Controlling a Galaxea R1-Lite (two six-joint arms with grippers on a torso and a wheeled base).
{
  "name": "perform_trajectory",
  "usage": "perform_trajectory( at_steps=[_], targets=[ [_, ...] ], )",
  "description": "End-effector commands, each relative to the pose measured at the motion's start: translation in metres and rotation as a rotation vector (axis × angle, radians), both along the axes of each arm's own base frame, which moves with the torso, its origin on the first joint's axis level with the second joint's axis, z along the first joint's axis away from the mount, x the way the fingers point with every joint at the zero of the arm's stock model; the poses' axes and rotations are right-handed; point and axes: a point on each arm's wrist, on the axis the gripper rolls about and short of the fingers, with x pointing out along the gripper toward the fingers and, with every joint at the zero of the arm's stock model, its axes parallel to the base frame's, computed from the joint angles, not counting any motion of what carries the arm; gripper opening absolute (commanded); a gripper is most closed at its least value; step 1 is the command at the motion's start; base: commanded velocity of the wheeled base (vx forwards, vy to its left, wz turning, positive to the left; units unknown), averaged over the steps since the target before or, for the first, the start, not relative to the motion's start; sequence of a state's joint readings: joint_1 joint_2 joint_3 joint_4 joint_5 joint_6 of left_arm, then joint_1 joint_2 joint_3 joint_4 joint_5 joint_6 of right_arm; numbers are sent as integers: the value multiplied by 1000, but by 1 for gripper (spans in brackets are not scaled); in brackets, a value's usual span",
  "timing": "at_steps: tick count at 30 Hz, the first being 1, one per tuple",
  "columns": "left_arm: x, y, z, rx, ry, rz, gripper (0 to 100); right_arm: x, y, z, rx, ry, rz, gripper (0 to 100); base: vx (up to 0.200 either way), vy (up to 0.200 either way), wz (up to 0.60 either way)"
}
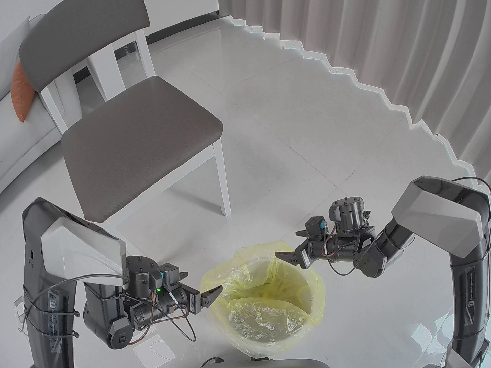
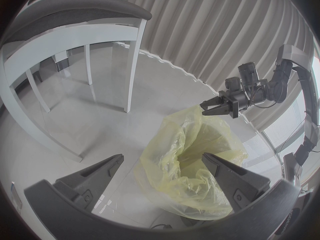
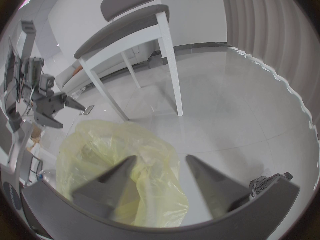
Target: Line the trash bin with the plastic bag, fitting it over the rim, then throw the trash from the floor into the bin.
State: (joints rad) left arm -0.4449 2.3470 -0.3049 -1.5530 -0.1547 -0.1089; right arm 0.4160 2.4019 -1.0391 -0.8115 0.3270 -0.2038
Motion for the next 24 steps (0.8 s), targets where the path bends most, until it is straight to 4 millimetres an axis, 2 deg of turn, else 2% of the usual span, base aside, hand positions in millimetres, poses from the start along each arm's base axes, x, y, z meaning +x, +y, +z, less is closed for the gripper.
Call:
perform_trajectory(
  at_steps=[1,5,10,11,12,13,14,18,23,24],
  targets=[
    [0,0,-3,2,-3,3,100,0,-10,27,53,-23,-45,100,0,0,0],
    [6,-2,-8,-2,-6,4,100,0,-25,43,95,-16,-98,100,0,0,0],
    [13,-5,-18,2,-2,15,100,-10,-55,72,143,-28,-179,100,0,0,0],
    [13,-5,-18,2,-2,15,100,-10,-55,72,143,-28,-179,100,0,0,0],
    [14,-7,-19,-6,4,18,100,-17,-68,81,144,-37,-206,100,0,0,0],
    [13,-7,-19,-5,5,18,100,-17,-69,81,144,-37,-207,100,0,0,0],
    [11,-7,-19,-13,18,21,100,-24,-80,88,143,-41,-231,100,0,0,0],
    [7,-4,-26,4,50,26,100,-33,-94,89,131,-34,-260,100,0,0,0],
    [4,-3,-31,18,72,21,100,-41,-100,90,124,-27,-271,100,0,0,0],
    [4,-3,-31,19,71,21,0,-42,-101,90,124,-23,-275,100,0,0,0]
  ],
)
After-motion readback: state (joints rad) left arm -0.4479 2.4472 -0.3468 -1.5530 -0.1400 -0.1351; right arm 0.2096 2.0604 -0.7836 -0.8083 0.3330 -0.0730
